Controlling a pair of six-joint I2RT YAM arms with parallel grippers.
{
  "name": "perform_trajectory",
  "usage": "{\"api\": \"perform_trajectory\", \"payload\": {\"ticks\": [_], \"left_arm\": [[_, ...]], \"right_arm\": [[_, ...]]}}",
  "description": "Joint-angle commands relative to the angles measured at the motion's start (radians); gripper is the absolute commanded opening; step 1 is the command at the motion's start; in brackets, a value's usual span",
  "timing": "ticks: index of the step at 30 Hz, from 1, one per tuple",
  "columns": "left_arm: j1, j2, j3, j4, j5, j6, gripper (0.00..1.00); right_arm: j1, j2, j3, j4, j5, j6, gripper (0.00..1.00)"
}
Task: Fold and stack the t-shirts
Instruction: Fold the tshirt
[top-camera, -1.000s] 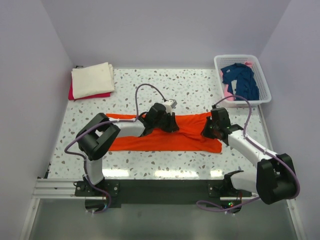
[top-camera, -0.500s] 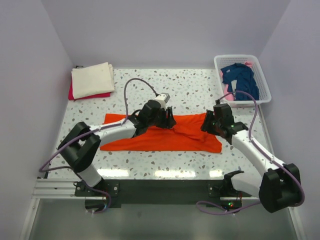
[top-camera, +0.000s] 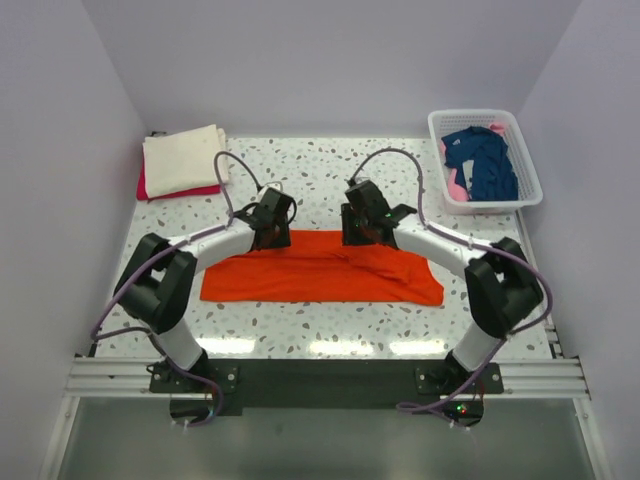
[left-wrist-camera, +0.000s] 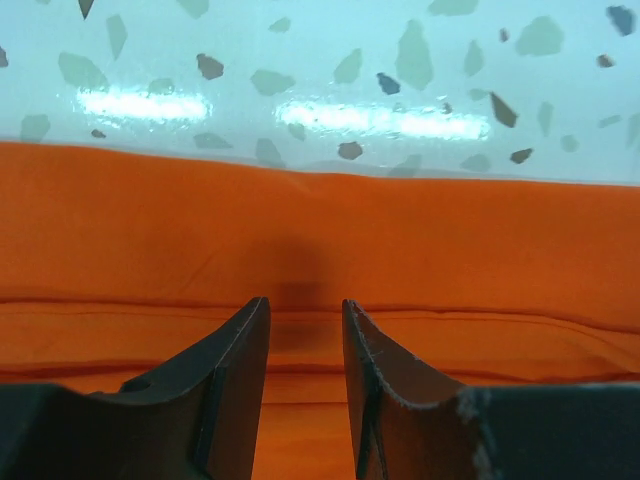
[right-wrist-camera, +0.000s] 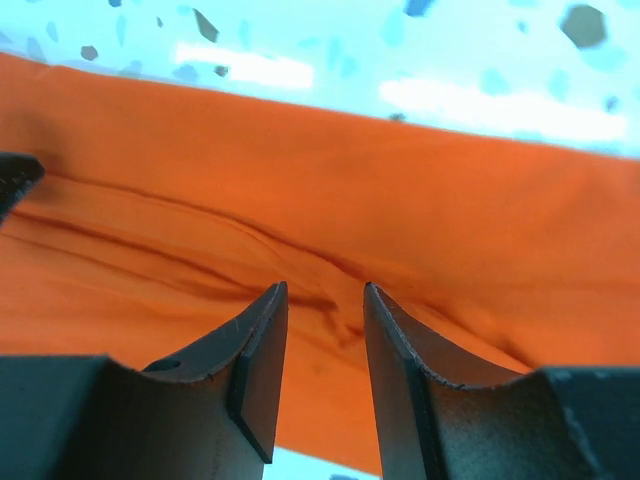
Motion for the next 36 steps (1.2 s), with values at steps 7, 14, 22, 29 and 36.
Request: {"api": "perform_trajectory", "payload": {"ticks": [7, 14, 22, 29, 36], "left_arm": [[0.012, 0.076, 0.069, -0.067, -0.034, -0.008, 0.39], [0.013, 0.061, 0.040, -0.035, 0.013, -0.004, 0.39], [0.013, 0.000, -0.036, -0.004, 0.039, -0.007, 0.39], [0.012, -0.043, -0.058, 0.001, 0.044, -0.002, 0.39], [0.013, -0.071, -0.075, 0.002, 0.043, -0.002, 0.39]], "right_arm": [[0.049, 0.229, 0.220, 0.035, 0.012, -0.051, 0.38], [0.067, 0.295, 0.227, 0.050, 0.007, -0.040, 0.36], [0.081, 0.310, 0.226, 0.056, 0.001, -0.026, 0.34], [0.092, 0.298, 0.212, 0.055, 0.001, -0.014, 0.33], [0.104, 0.263, 0.163, 0.081, -0.014, 0.009, 0.33]]}}
